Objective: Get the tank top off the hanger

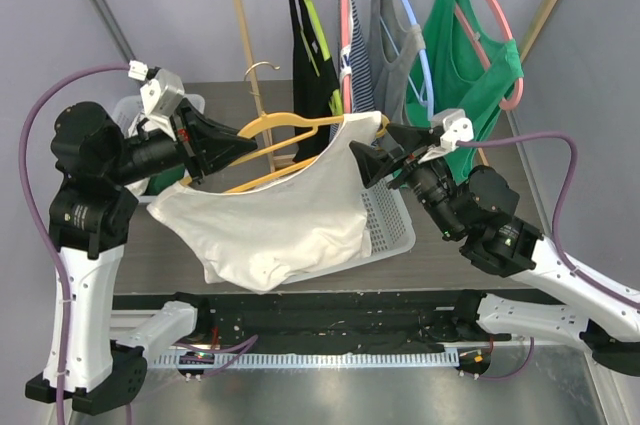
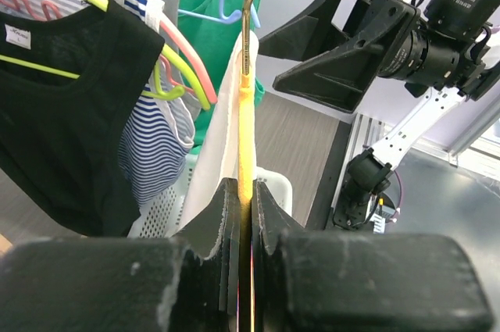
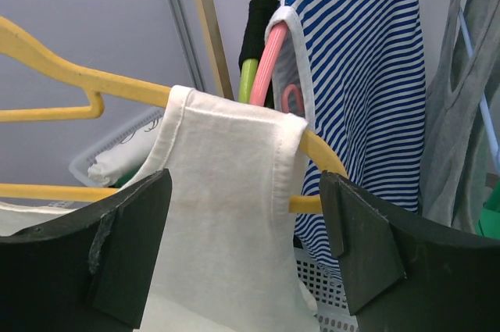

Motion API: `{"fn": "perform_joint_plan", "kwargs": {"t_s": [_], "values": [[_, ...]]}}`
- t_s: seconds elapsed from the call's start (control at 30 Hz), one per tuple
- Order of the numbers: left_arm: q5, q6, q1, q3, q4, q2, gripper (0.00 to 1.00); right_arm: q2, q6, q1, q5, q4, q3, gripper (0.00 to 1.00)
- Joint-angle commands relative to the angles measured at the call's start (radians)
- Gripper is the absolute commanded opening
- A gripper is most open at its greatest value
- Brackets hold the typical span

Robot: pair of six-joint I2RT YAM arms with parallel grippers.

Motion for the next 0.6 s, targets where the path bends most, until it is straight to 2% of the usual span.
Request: {"fn": "perform_joint_plan", "kwargs": {"t_s": [0.0, 0.27, 0.37, 0.4, 0.47, 0.5, 0.57], "values": [[0.03, 0.024, -0.006, 0.038, 0.02, -0.02, 0.0, 0.005, 0.002, -0.005, 0.006, 0.074, 0.017, 0.83], [0.027, 0.029, -0.01, 0.058, 0.02, -0.017, 0.0, 0.05, 0.037, -0.016, -0.029, 0.087, 0.032, 0.74], [0.027, 0.029, -0.01, 0.071, 0.02, -0.014, 0.0, 0.063, 0.047, -0.022, -0.046, 0.097, 0.032, 0.61], [0.029, 0.029, -0.01, 0.074, 0.02, -0.011, 0.0, 0.063, 0.056, -0.025, -0.051, 0.095, 0.035, 0.52], [0.029, 0.032, -0.012, 0.072, 0.02, -0.011, 0.0, 0.067, 0.062, -0.025, -0.057, 0.097, 0.035, 0.41], [0.027, 0.032, -0.01, 0.071, 0.02, -0.013, 0.0, 0.063, 0.068, -0.026, -0.056, 0.097, 0.035, 0.32], [0.023, 0.035, -0.01, 0.067, 0.02, -0.016, 0.0, 0.054, 0.076, -0.026, -0.06, 0.097, 0.032, 0.23]]}}
